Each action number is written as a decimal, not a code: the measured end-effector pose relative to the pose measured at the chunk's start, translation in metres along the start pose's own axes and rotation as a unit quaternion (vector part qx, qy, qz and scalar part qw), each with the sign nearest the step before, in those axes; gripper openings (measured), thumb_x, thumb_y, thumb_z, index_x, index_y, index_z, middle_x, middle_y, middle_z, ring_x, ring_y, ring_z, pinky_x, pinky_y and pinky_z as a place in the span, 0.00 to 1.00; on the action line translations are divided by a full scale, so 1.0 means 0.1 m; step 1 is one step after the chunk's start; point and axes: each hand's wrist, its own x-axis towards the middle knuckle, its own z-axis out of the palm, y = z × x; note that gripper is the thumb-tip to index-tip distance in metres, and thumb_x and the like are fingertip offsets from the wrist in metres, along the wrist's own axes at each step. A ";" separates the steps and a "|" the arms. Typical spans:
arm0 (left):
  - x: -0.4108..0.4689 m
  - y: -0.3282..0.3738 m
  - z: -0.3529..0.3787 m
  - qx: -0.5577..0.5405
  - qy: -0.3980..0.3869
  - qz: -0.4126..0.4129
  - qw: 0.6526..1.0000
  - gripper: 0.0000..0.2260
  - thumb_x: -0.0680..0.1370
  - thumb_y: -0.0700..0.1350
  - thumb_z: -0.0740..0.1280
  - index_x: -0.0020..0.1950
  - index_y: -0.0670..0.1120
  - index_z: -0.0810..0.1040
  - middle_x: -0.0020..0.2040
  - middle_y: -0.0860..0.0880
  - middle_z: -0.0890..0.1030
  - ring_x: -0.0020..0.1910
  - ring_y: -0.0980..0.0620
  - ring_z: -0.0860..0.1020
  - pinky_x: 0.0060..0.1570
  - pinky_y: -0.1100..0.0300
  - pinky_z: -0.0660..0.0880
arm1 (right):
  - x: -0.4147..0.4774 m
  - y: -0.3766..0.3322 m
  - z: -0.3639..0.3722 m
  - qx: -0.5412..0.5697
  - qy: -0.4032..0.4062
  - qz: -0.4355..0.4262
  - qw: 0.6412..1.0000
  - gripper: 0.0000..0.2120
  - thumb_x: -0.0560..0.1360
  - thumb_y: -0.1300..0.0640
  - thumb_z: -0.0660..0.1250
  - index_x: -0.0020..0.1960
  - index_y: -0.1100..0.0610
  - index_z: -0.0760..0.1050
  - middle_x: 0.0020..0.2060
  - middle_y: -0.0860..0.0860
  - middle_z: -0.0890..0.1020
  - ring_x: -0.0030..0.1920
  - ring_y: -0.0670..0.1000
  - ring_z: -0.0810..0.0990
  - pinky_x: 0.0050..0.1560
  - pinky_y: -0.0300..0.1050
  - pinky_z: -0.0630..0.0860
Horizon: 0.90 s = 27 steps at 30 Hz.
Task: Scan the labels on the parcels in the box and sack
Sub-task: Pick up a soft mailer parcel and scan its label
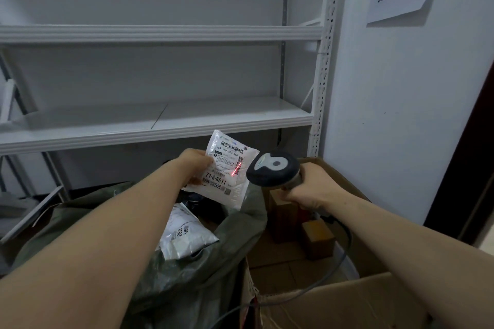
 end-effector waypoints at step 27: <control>0.01 0.02 -0.01 -0.074 -0.003 -0.013 0.997 0.05 0.80 0.39 0.62 0.48 0.45 0.77 0.50 0.43 0.80 0.47 0.44 0.81 0.42 0.53 0.81 | 0.01 -0.06 0.01 -0.021 0.012 -0.028 0.999 0.14 0.69 0.62 0.73 0.42 0.47 0.70 0.40 0.46 0.77 0.40 0.45 0.76 0.45 0.40 0.75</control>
